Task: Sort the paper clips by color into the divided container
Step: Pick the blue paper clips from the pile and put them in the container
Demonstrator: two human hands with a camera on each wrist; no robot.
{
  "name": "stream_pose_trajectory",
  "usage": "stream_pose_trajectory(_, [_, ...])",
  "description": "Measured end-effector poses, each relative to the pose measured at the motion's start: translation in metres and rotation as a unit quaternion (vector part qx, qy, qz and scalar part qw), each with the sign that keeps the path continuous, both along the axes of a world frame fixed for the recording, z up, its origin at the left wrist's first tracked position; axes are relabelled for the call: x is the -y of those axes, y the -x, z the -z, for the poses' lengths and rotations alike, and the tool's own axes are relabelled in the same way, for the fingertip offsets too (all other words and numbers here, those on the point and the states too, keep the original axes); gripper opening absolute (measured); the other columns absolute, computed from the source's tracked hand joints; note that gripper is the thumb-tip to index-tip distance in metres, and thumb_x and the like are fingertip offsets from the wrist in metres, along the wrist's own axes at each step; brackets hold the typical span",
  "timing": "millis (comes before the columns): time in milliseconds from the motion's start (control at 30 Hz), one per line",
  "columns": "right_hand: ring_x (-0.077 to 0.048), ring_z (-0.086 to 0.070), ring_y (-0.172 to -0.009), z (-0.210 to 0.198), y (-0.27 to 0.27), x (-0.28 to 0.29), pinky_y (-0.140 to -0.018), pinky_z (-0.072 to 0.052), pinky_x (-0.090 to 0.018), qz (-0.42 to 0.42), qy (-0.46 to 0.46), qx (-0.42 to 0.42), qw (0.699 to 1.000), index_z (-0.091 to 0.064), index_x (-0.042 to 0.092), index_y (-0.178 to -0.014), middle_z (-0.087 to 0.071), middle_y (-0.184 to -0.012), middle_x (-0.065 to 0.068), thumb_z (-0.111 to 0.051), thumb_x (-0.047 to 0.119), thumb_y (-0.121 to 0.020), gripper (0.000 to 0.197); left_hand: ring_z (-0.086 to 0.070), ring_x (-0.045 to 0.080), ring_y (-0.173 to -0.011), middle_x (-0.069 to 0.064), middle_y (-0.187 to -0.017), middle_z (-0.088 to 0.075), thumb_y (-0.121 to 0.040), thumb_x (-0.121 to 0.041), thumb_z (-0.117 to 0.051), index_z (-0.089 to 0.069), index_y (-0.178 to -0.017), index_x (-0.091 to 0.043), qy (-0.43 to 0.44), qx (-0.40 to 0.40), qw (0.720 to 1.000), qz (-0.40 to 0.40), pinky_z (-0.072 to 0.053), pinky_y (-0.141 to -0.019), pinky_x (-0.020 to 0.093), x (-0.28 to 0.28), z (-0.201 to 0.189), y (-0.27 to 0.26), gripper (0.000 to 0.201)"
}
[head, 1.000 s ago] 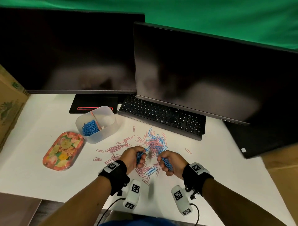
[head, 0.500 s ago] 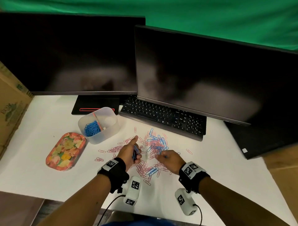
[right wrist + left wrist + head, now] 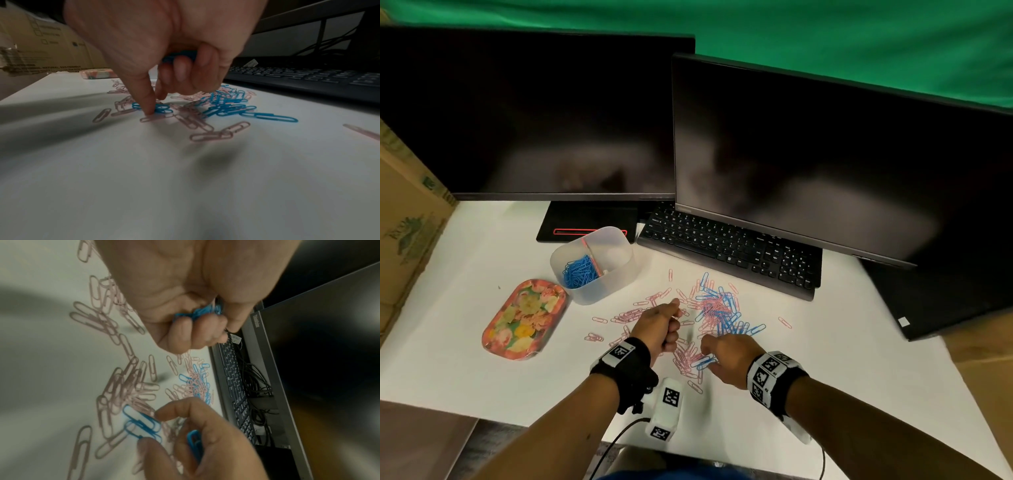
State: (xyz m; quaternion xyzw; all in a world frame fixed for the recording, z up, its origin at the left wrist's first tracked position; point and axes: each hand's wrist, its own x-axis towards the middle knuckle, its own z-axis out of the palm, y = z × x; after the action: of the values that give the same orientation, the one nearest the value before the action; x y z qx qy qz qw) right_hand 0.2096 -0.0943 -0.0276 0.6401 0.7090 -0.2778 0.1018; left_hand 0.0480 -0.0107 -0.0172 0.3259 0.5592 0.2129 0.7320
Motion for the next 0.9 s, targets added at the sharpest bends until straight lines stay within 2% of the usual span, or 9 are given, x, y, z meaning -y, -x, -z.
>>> stream_pose_trajectory(133, [-0.032, -0.061, -0.105, 0.000, 0.001, -0.005, -0.088, -0.048, -0.036, -0.012, 0.008, 0.007, 1.000, -0.057, 0.023, -0.115, -0.066, -0.115, -0.009, -0.050, 0.027, -0.092, 0.025, -0.020, 0.011, -0.041, -0.004, -0.051, -0.030, -0.095, -0.032, -0.055, -0.052, -0.074, -0.013, -0.039, -0.060, 0.995, 0.067, -0.017, -0.044, 0.018, 0.001, 0.004, 0.004, 0.028])
stream_pose_trajectory(267, [-0.034, -0.062, -0.101, 0.001, 0.002, -0.006, -0.085, -0.049, -0.038, -0.027, -0.005, 0.018, 0.999, -0.058, 0.016, -0.110, -0.066, -0.112, -0.011, -0.047, 0.027, -0.094, 0.022, -0.033, 0.016, -0.045, 0.001, -0.057, -0.039, -0.091, -0.034, -0.059, -0.057, -0.075, -0.010, -0.153, -0.186, 0.953, 0.185, -0.027, -0.046, 0.024, 0.005, 0.014, 0.009, 0.029])
stream_pose_trajectory(333, [-0.034, -0.062, -0.100, 0.003, 0.001, -0.005, -0.084, -0.050, -0.038, -0.026, -0.014, 0.019, 0.999, -0.056, 0.014, -0.111, -0.065, -0.112, -0.012, -0.044, 0.026, -0.096, 0.023, -0.036, 0.017, -0.049, 0.000, -0.054, -0.039, -0.090, -0.035, -0.060, -0.055, -0.071, -0.011, -0.188, -0.218, 0.935, 0.206, -0.029, -0.051, 0.028, 0.006, 0.017, 0.012, 0.031])
stream_pose_trajectory(433, [-0.034, -0.062, -0.099, 0.006, -0.003, -0.002, -0.083, -0.050, -0.038, -0.022, -0.018, 0.013, 0.999, -0.054, 0.012, -0.113, -0.064, -0.113, -0.012, -0.042, 0.021, -0.097, 0.022, -0.040, 0.019, -0.055, 0.000, -0.055, -0.042, -0.090, -0.034, -0.061, -0.047, -0.065, -0.013, -0.212, -0.239, 0.924, 0.209, -0.031, -0.058, 0.029, 0.006, 0.021, 0.019, 0.036])
stream_pose_trajectory(533, [-0.031, -0.062, -0.100, 0.008, -0.009, -0.003, -0.086, -0.050, -0.037, 0.019, -0.026, -0.012, 0.999, -0.054, 0.014, -0.113, -0.063, -0.114, -0.008, -0.041, 0.021, -0.097, 0.021, -0.047, 0.015, -0.058, -0.002, -0.058, -0.049, -0.089, -0.032, -0.062, -0.051, -0.064, -0.016, -0.241, -0.264, 0.907, 0.222, -0.034, -0.056, 0.025, 0.007, 0.020, 0.022, 0.032])
stream_pose_trajectory(633, [-0.026, -0.060, -0.098, 0.006, -0.015, -0.005, -0.084, -0.048, -0.033, 0.101, -0.034, -0.077, 0.991, -0.057, 0.021, -0.105, -0.063, -0.109, -0.003, -0.043, 0.027, -0.096, 0.018, -0.059, 0.014, -0.069, -0.006, -0.072, -0.063, -0.085, -0.025, -0.063, -0.061, -0.072, -0.025, -0.286, -0.269, 0.880, 0.267, -0.043, -0.062, 0.020, 0.014, 0.014, 0.016, 0.013])
stream_pose_trajectory(733, [-0.022, -0.060, -0.093, 0.003, -0.021, -0.009, -0.083, -0.051, -0.034, 0.162, -0.039, -0.128, 0.978, -0.062, 0.024, -0.097, -0.065, -0.103, -0.001, -0.050, 0.028, -0.093, 0.013, -0.064, 0.017, -0.078, -0.004, -0.086, -0.067, -0.082, -0.023, -0.059, -0.064, -0.079, -0.029, -0.333, -0.282, 0.832, 0.342, -0.051, -0.073, 0.024, 0.026, 0.011, 0.006, 0.009])
stream_pose_trajectory(833, [-0.018, -0.064, -0.090, 0.001, -0.030, -0.013, -0.083, -0.053, -0.032, 0.237, -0.042, -0.171, 0.956, -0.069, 0.025, -0.091, -0.070, -0.099, 0.002, -0.057, 0.027, -0.090, 0.013, -0.061, 0.021, -0.098, -0.002, -0.106, -0.061, -0.085, -0.025, -0.054, -0.066, -0.100, -0.029, -0.395, -0.318, 0.736, 0.448, -0.048, -0.084, 0.028, 0.036, 0.013, -0.004, 0.019])
stream_pose_trajectory(900, [-0.017, -0.065, -0.089, 0.000, -0.034, -0.016, -0.084, -0.054, -0.031, 0.266, -0.043, -0.186, 0.945, -0.072, 0.023, -0.089, -0.072, -0.096, 0.001, -0.060, 0.027, -0.089, 0.013, -0.058, 0.025, -0.105, 0.001, -0.115, -0.057, -0.089, -0.027, -0.052, -0.063, -0.114, -0.028, -0.406, -0.329, 0.686, 0.506, -0.046, -0.088, 0.031, 0.040, 0.014, -0.009, 0.027])
